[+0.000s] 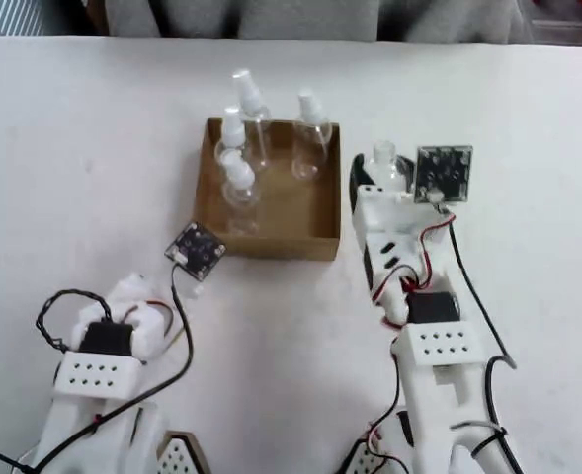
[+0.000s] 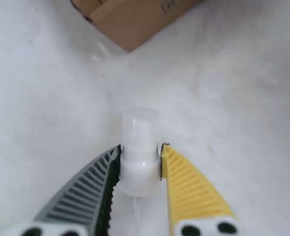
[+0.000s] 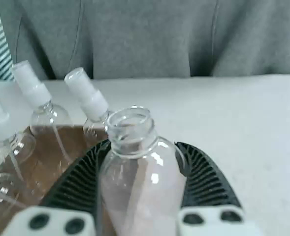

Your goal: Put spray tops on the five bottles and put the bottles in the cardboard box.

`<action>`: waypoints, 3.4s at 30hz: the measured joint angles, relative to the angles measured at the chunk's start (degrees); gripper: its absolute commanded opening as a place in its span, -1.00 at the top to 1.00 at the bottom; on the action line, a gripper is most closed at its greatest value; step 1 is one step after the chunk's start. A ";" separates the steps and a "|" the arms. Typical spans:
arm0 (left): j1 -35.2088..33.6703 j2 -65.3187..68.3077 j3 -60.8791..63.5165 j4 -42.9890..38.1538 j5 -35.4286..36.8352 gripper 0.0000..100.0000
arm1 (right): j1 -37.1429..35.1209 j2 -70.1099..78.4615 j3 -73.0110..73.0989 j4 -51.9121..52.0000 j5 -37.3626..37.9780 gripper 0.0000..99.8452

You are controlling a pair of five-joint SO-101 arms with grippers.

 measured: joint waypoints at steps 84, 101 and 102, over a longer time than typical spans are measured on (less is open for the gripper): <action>27.96 17.76 -68.66 -4.04 57.49 0.96 | -29.45 -54.51 28.84 22.42 -13.10 0.97; 27.96 17.76 -68.66 3.34 54.07 0.96 | -29.45 -54.51 28.84 22.42 -13.10 0.97; 27.96 17.76 -68.66 3.43 54.07 0.96 | -29.54 -54.51 28.84 22.42 -13.10 0.97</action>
